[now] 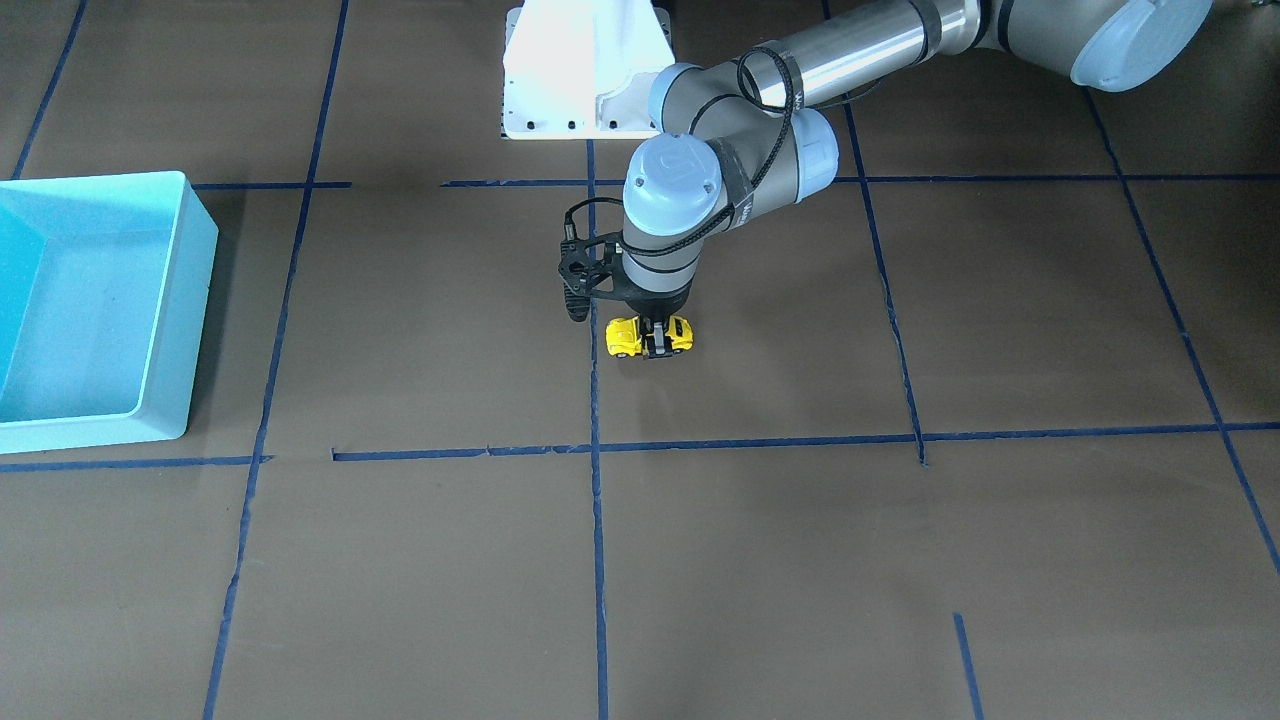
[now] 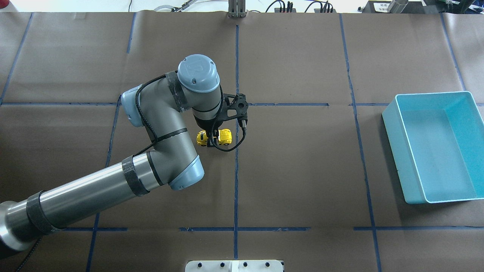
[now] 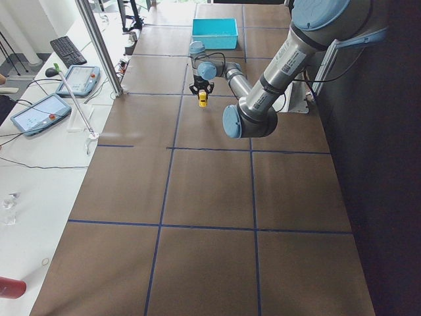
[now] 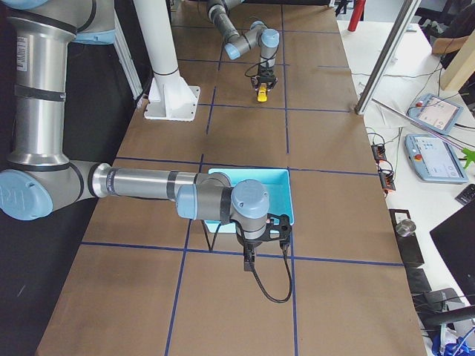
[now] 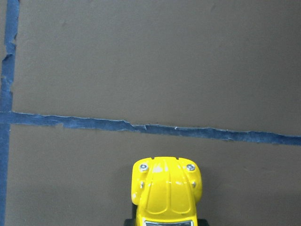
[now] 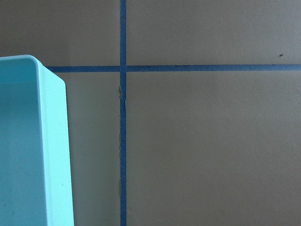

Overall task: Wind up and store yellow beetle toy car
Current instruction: 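Press the yellow car down with the left gripper and pull it backward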

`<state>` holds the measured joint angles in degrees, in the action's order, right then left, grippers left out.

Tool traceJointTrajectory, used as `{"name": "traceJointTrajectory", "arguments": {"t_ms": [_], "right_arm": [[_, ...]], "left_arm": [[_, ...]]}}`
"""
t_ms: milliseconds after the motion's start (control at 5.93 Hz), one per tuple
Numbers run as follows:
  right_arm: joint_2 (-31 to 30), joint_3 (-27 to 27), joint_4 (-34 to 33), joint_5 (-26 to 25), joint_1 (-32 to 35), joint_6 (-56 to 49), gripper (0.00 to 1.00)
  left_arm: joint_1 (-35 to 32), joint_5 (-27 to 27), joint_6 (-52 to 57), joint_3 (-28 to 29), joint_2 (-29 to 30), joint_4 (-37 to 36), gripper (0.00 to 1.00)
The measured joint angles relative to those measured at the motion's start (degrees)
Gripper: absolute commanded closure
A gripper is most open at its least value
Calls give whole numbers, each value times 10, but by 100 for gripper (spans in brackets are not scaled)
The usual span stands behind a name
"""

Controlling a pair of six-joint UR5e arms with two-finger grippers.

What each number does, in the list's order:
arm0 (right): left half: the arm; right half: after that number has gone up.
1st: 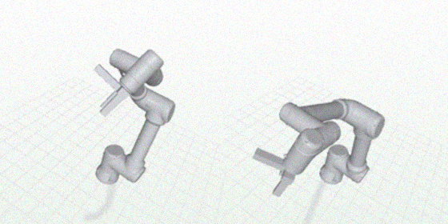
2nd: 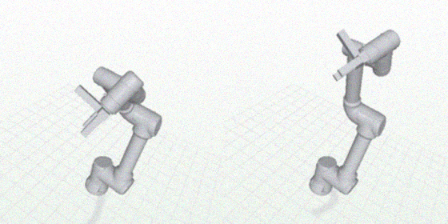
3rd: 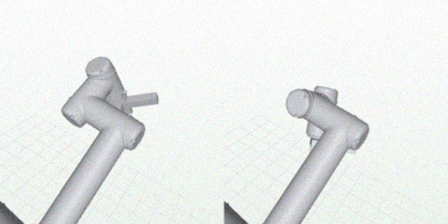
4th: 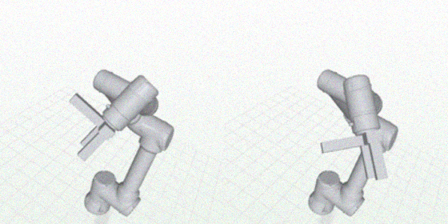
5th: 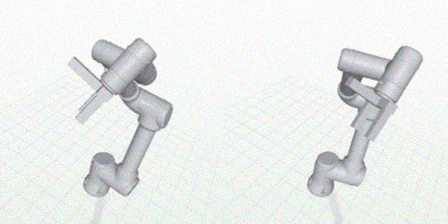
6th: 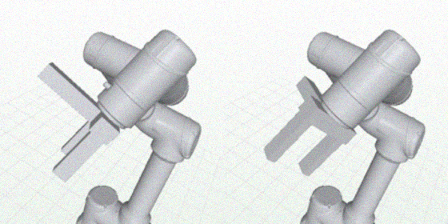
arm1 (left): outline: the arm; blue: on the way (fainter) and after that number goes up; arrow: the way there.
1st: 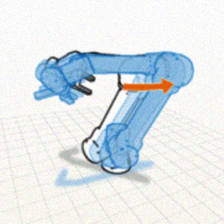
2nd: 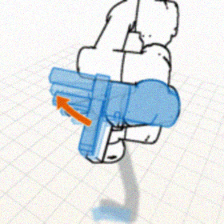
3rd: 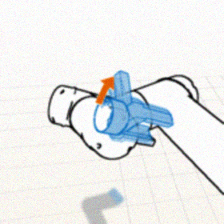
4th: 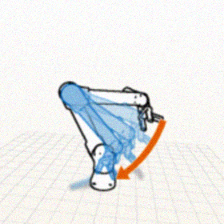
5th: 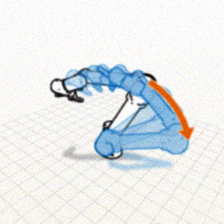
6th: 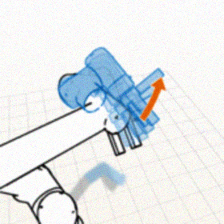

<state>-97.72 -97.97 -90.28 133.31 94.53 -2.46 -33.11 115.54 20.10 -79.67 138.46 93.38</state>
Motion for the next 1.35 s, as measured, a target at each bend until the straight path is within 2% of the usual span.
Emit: {"name": "traceJointTrajectory", "arguments": {"t_ms": [506,1349], "right_arm": [[2,-24,1,-4,-10,-2,0],[1,-14,14,-20,-38,-41,0]], "left_arm": [[0,-2,-5,1,-3,41,100],[6,-1,-1,30,-9,121,100]]}}
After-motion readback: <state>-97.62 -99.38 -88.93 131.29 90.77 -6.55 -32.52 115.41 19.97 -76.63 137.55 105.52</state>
